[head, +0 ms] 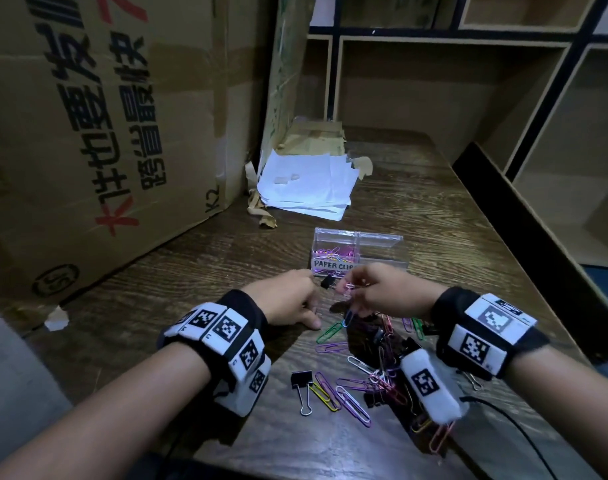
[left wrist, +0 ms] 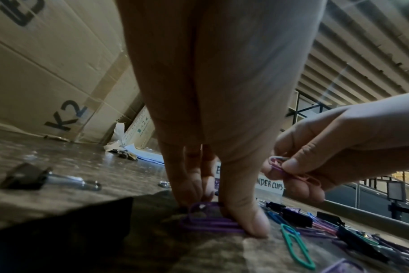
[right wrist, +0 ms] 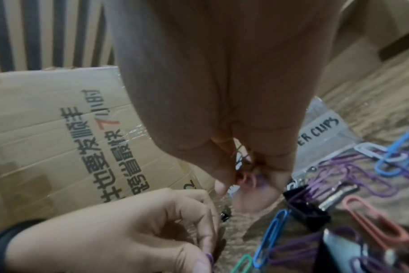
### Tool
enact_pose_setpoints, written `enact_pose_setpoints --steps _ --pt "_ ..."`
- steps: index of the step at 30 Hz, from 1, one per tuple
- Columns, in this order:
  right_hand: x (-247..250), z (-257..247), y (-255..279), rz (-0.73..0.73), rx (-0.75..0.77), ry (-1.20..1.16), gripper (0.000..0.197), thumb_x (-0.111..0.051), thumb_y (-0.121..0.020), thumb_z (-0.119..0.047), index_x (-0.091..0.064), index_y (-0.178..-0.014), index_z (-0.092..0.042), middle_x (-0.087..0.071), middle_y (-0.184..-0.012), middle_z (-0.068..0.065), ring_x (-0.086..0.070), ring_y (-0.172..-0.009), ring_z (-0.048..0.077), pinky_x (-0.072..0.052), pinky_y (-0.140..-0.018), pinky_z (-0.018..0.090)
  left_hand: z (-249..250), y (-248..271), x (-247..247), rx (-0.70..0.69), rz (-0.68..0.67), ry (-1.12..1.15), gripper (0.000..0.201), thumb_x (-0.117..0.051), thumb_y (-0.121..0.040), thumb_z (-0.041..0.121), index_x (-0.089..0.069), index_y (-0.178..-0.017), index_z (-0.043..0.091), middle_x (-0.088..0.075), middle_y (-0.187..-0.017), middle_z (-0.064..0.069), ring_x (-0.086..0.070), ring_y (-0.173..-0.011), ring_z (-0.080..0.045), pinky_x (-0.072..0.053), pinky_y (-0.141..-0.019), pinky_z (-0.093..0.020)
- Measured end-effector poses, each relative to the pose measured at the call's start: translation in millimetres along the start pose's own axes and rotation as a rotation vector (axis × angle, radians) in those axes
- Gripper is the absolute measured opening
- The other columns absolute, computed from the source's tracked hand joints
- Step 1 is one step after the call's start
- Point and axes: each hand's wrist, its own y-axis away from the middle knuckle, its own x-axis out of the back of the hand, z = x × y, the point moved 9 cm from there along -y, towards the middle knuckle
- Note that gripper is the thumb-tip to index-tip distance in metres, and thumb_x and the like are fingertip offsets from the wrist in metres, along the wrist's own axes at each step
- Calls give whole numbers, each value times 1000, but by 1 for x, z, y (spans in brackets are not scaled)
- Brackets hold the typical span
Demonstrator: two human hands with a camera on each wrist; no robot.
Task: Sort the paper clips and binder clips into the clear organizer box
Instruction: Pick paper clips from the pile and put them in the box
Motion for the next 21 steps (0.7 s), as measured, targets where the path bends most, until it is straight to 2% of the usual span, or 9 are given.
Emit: enact_pose_setpoints --steps 2,4,7,10,13,15,17,18,21 --pt "1 3 -3 24 2 -37 30 -40 -92 2 -61 -97 -19 -58 -70 1 -52 -64 18 -41 -58 28 -1 2 1 5 10 -21 26 -71 -86 34 -65 -89 9 -52 -102 -5 -55 -98 -23 -47 -85 -38" --pt "4 2 -5 51 36 3 30 -39 -91 -4 -63 -90 -22 -57 -74 1 -48 -70 19 -37 -63 31 -2 4 4 10 36 -15 21 -66 -91 28 -56 -86 11 -55 -95 -3 -57 -92 -23 -46 -78 -36" --pt "5 -4 0 75 55 236 22 -46 -94 -22 -67 -89 -20 -61 -78 0 -55 -74 17 -41 -67 30 -12 7 8 49 68 101 20 -59 -96 22 -43 -83 19 -59 -83 5 -58 -77 -17 -44 -66 -32" --pt "-2 -7 4 52 91 489 12 -64 -84 -35 -67 -90 -25 -68 -87 -2 -62 -82 17 -49 -73 27 -18 12 8 71 96 306 17 -53 -97 15 -43 -84 22 -71 -83 -3 -68 -69 -17 -52 -64 -33" --pt "-3 -5 2 48 143 539 16 -75 -78 -38 -67 -88 -29 -69 -90 -6 -62 -83 13 -48 -73 25 -4 11 8 63 100 344 11 -46 -98 13 -48 -108 19 -63 -89 0 -61 -82 -17 -46 -69 -27" --pt "-3 -4 0 37 144 555 15 -75 -79 -38 -64 -84 -29 -67 -87 -5 -59 -80 13 -44 -69 25 10 9 8 49 101 261 20 -48 -100 28 -52 -114 14 -64 -100 -4 -59 -93 -20 -46 -77 -31" --pt "-8 1 -4 11 124 590 16 -72 -82 -38 -58 -83 -29 -63 -86 -3 -56 -79 15 -42 -69 25 20 6 1 30 59 134 30 -59 -94 41 -59 -109 15 -64 -100 -3 -59 -94 -21 -49 -82 -33" --pt "-10 3 -6 3 119 601 16 -70 -84 -38 -57 -82 -28 -61 -85 -2 -55 -80 17 -44 -70 27 24 5 -4 15 43 87 29 -65 -89 40 -62 -104 15 -61 -95 -1 -58 -91 -20 -49 -81 -33" --pt "-15 6 -6 -4 137 594 17 -63 -88 -36 -55 -83 -22 -60 -86 2 -56 -82 22 -48 -74 33 30 2 -9 -16 28 57 11 -62 -88 18 -64 -84 9 -64 -89 -6 -62 -84 -24 -53 -77 -37"
